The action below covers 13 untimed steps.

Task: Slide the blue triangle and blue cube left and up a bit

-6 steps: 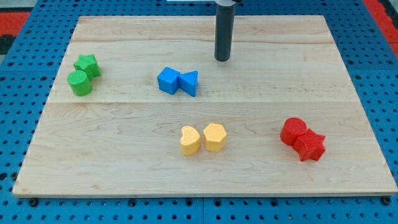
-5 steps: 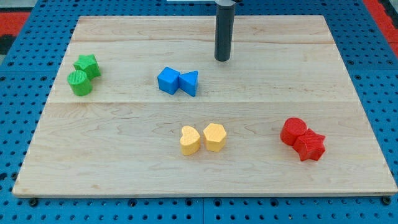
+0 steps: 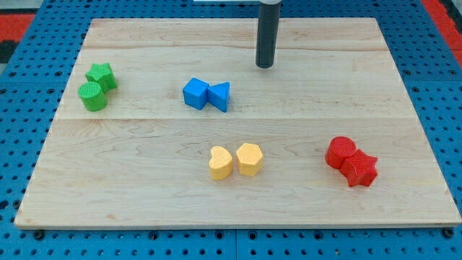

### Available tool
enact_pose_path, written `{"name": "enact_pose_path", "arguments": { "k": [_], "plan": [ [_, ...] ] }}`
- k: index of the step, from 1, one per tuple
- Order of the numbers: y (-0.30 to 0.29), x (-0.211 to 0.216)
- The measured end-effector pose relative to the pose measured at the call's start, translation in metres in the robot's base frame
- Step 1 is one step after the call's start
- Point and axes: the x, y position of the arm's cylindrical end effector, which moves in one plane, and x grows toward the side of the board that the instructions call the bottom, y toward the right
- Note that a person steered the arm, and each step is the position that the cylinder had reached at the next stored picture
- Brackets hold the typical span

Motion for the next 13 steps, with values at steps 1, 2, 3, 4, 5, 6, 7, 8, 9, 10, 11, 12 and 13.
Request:
{"name": "enact_pose_path", "arguments": {
  "k": [1, 2, 3, 4, 5, 6, 7, 8, 9, 10, 11, 12, 13],
  "plan": [
    [0.001, -0.002],
    [0.002, -0.002],
    [0.004, -0.002],
    [0.004, -0.002],
    [0.007, -0.002],
    [0.007, -0.003],
    [0.007, -0.001],
    [0.012, -0.001],
    [0.012, -0.001],
    [0.012, -0.001],
    [0.038, 0.004],
    [0.048, 0.062],
    [0.020, 0.116]
  ]
}}
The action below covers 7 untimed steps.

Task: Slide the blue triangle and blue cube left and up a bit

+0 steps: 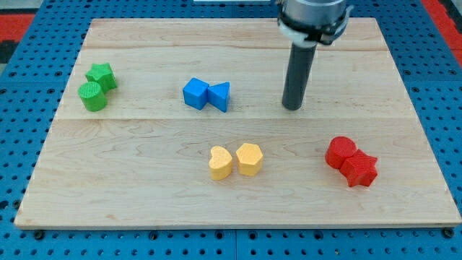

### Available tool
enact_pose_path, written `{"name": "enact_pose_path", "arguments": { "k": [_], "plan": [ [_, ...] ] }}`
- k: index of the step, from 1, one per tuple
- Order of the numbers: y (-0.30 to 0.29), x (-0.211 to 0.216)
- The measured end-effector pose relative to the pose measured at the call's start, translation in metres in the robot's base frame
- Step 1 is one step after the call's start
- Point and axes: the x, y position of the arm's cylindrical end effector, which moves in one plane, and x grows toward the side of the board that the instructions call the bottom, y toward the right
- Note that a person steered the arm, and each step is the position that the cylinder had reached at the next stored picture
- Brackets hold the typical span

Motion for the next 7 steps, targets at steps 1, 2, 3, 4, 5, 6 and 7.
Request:
{"name": "enact_pose_path", "arguments": {
  "k": [1, 2, 3, 4, 5, 6, 7],
  "plan": [
    [-0.073, -0.024],
    [-0.116, -0.038],
    [-0.117, -0.034],
    [-0.118, -0.007],
    [-0.142, -0.014],
    [-0.179, -0.028],
    [-0.194, -0.044]
  ]
}}
